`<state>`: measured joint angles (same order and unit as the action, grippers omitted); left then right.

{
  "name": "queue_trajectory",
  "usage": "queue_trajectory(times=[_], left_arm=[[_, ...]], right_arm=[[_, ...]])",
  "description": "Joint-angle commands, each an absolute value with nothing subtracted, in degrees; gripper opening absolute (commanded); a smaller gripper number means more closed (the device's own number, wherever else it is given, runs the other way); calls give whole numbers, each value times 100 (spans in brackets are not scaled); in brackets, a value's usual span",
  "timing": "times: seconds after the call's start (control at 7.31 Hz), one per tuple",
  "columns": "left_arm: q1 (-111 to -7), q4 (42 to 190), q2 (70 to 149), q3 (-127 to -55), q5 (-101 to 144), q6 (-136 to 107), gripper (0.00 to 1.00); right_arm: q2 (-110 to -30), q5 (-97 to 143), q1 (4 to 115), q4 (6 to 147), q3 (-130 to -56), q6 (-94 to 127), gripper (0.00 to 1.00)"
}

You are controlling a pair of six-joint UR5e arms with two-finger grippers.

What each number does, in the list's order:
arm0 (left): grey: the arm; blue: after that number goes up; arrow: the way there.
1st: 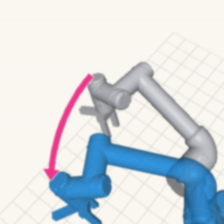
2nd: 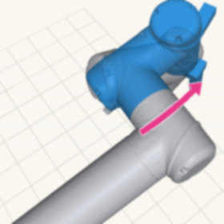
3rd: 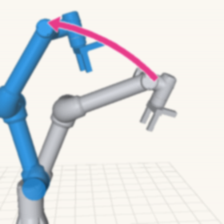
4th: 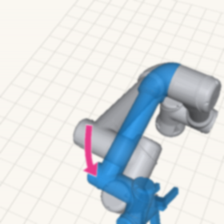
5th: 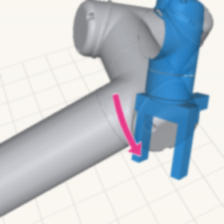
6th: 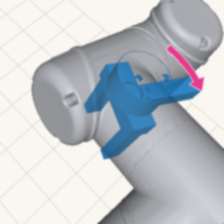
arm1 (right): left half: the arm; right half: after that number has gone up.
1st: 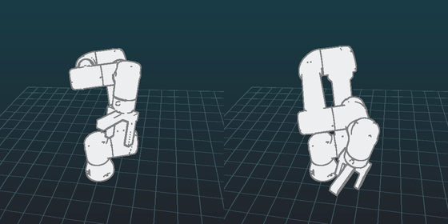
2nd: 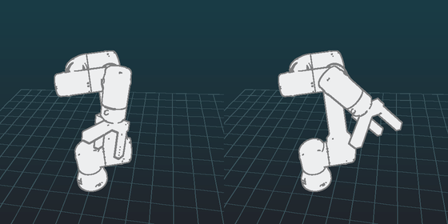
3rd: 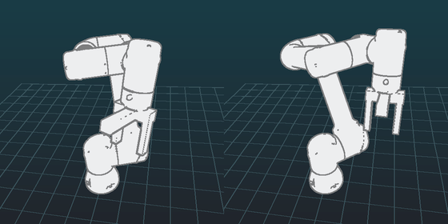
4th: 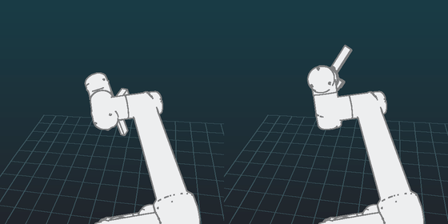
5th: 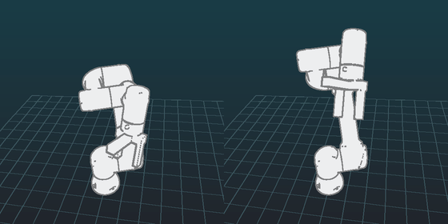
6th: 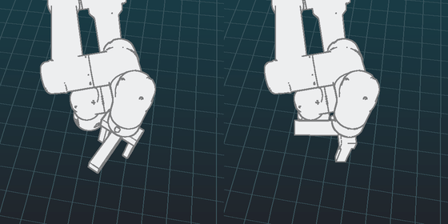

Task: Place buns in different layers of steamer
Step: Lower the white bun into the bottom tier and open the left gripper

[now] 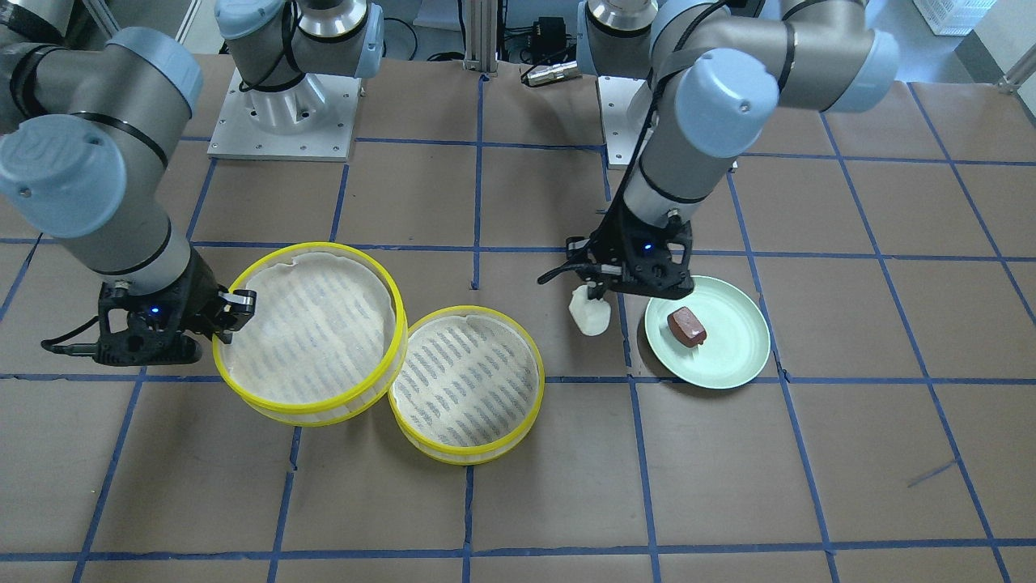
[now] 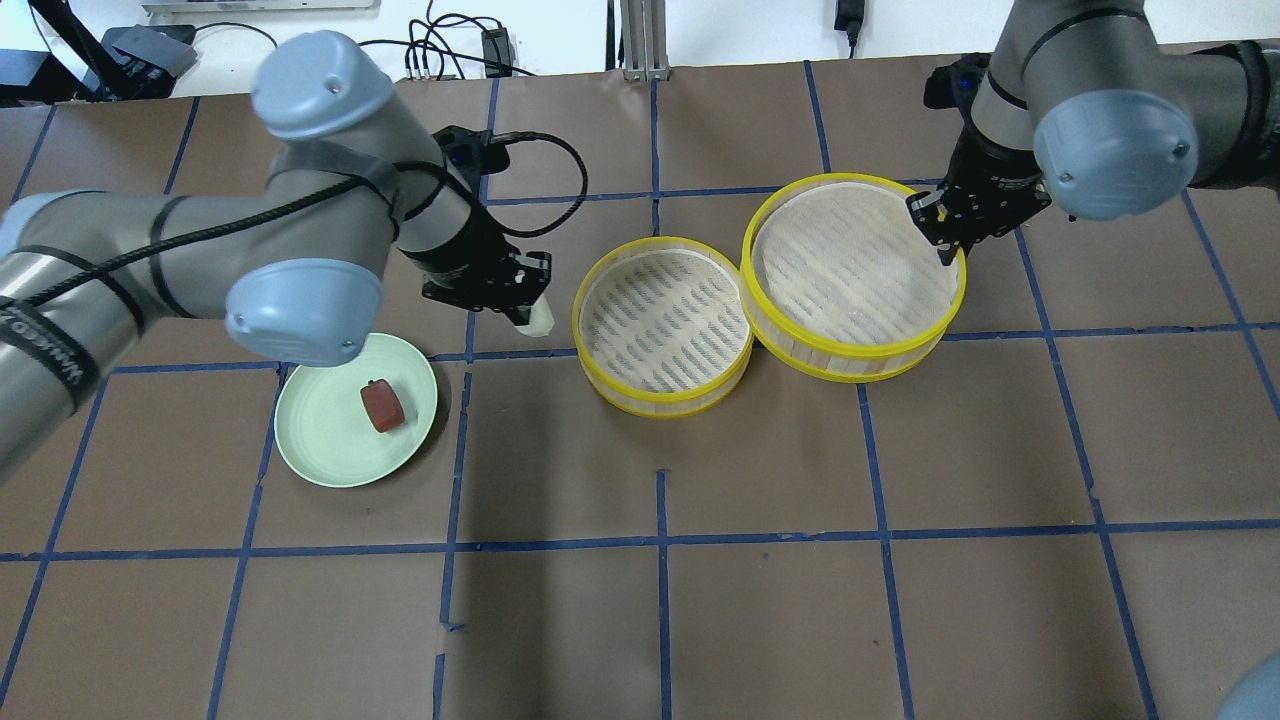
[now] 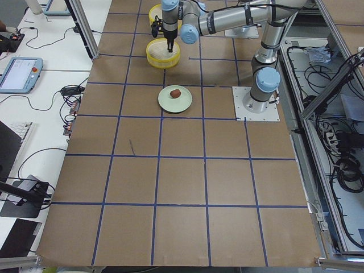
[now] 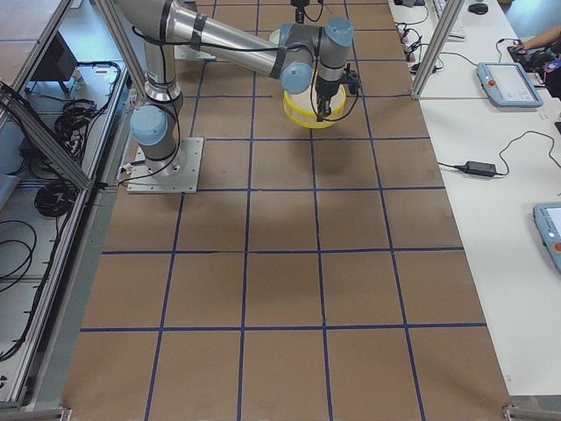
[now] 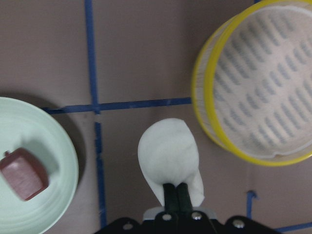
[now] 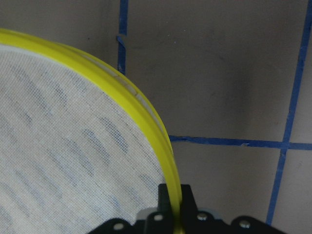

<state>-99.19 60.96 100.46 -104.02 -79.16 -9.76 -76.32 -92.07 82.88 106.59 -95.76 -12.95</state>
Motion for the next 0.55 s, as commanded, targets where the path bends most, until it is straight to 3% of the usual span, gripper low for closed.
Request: queue_trajectory(times=[0.0,0.14,0.27,0.41], left_arm=[[-10668,4620,10878,-10380,-7840,-2438,18],[-10687,4597,10933,-10371,-7840,-2565,70],[-10687,4588,10925,-10371,-7849,-2479,100],[-10688,4588,10899,-10362,-7857,-2444,100]], right_arm=[[-7541,-9220,8130,10696,-9589,-1714,12],[-7489,-9220,8130,10705,-9589,-1740,12],[-7471,-9220,8130,10714,-9589,-1732,12],[-7471,-9220,8130,10714,-9606,-1714,12]])
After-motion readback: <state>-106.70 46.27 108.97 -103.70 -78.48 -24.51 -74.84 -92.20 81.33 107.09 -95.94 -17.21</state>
